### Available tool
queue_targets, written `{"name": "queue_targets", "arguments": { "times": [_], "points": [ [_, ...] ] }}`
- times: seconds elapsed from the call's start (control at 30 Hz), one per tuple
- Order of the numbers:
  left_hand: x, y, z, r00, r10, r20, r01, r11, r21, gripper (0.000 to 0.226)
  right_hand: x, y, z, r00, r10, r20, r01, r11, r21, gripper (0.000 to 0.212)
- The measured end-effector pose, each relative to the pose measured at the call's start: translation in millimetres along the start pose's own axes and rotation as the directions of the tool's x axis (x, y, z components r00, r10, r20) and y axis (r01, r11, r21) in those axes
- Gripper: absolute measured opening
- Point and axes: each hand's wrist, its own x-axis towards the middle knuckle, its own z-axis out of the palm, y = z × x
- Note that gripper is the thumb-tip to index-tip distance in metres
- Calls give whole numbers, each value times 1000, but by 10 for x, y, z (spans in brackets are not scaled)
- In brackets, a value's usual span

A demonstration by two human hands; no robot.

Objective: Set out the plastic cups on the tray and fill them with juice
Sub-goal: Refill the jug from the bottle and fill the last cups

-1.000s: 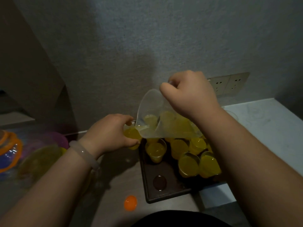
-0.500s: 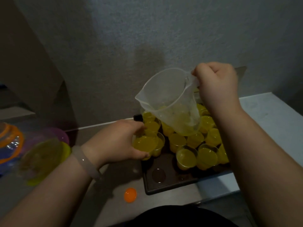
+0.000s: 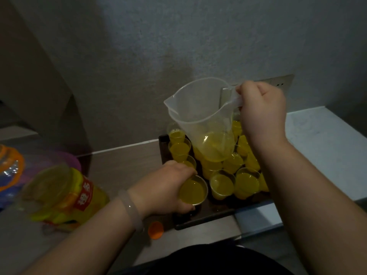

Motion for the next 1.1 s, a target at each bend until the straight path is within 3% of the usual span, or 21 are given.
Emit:
{"name": "queue_targets", "arguments": {
  "times": [0.43, 1.1],
  "points": [
    [122, -11, 253, 999, 33, 5, -33, 981, 193, 76, -56, 56, -23, 1000, -5, -6, 4, 1000, -18, 34],
    [169, -105, 291, 999, 31, 21, -35, 975, 221, 83, -84, 100, 32, 1000, 11, -10, -10, 1000, 13, 35]
  ]
}}
